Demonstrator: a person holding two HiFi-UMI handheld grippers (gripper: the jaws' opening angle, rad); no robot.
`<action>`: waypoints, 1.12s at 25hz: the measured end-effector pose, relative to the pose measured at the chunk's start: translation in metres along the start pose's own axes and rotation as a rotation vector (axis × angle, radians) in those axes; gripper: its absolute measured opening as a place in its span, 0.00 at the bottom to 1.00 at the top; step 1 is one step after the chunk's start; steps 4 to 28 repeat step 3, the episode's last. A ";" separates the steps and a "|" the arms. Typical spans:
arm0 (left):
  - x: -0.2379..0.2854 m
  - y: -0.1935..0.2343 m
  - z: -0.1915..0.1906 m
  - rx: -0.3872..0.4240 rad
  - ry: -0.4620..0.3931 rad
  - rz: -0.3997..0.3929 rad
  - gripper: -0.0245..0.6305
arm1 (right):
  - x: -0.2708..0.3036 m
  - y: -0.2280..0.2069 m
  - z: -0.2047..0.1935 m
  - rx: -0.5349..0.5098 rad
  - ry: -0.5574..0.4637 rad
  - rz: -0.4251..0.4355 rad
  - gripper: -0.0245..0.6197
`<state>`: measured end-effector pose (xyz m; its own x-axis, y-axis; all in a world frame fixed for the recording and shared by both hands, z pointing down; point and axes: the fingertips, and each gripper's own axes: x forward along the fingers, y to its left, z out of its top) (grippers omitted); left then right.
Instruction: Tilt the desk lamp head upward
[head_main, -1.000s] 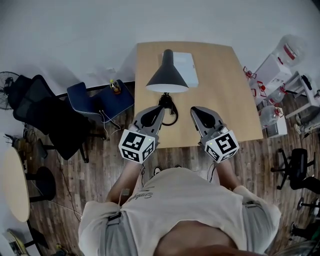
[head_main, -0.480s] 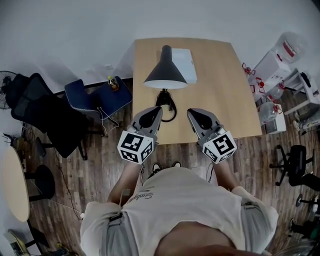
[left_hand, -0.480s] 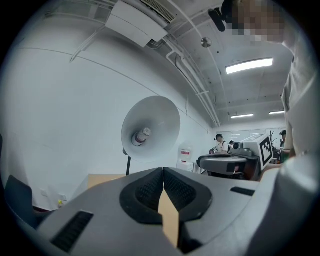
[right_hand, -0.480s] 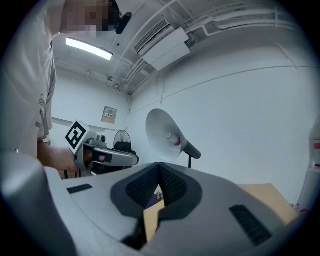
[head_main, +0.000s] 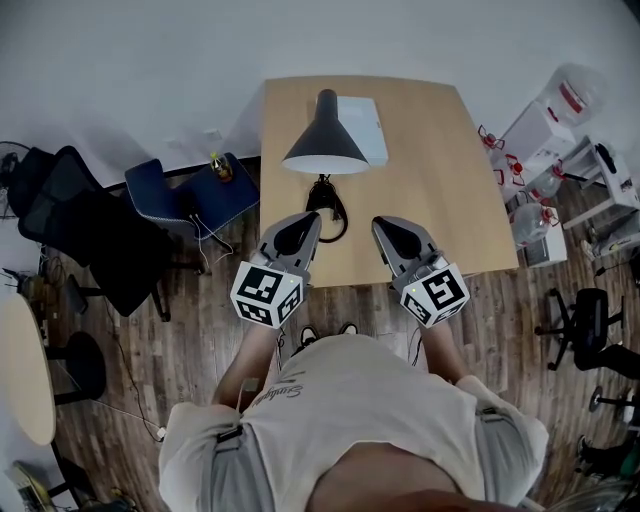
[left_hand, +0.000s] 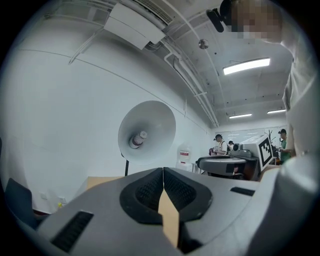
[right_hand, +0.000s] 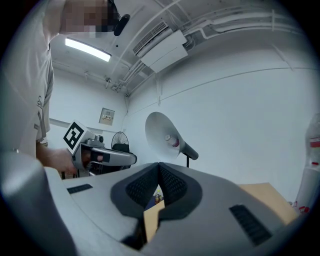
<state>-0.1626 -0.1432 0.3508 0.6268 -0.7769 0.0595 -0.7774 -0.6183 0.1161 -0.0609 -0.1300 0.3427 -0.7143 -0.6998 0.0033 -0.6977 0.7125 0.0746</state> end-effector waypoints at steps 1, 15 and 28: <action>-0.001 -0.001 0.001 0.004 0.000 0.001 0.06 | -0.001 0.001 0.000 0.002 -0.001 0.001 0.03; -0.003 -0.003 0.002 0.010 0.002 0.005 0.06 | -0.003 0.003 0.001 0.006 -0.006 0.004 0.03; -0.003 -0.003 0.002 0.010 0.002 0.005 0.06 | -0.003 0.003 0.001 0.006 -0.006 0.004 0.03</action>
